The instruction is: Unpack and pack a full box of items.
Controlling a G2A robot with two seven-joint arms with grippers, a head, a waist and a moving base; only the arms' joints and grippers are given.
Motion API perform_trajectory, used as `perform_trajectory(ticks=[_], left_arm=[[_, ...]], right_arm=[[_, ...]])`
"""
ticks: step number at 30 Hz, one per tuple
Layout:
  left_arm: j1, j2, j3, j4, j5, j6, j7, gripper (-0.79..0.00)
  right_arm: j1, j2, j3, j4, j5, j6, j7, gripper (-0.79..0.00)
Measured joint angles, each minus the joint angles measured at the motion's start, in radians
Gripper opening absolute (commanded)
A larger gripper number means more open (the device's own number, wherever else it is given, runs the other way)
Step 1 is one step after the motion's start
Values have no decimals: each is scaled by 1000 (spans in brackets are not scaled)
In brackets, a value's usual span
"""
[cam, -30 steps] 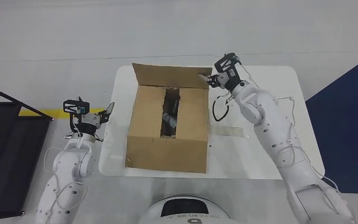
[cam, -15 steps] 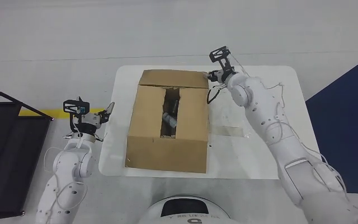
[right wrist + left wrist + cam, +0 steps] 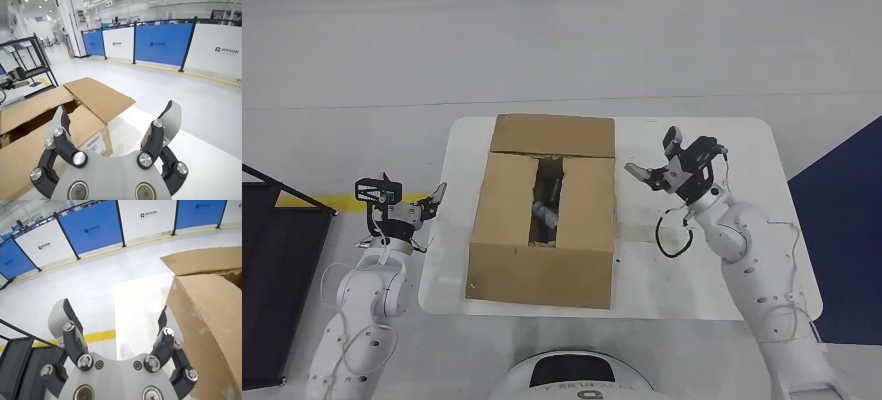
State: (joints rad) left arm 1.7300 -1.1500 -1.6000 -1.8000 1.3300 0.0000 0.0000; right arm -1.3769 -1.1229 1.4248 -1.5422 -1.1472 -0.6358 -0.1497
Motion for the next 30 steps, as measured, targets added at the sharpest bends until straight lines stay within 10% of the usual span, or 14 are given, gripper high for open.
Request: perform_trajectory(ticks=[12,18,30], left_arm=[[-72,-3,106,-59,220,71,-94,0],[-236,-13,295,-20,320,-196,-292,0],[-263,-18,321,-8,309,-199,-322,0]], right_arm=[[-137,22,92,-27,-144,-26,-93,0],[-148,18,59,-60,-179,32,-78,0],[-157,18,55,-70,-187,45,-83,0]])
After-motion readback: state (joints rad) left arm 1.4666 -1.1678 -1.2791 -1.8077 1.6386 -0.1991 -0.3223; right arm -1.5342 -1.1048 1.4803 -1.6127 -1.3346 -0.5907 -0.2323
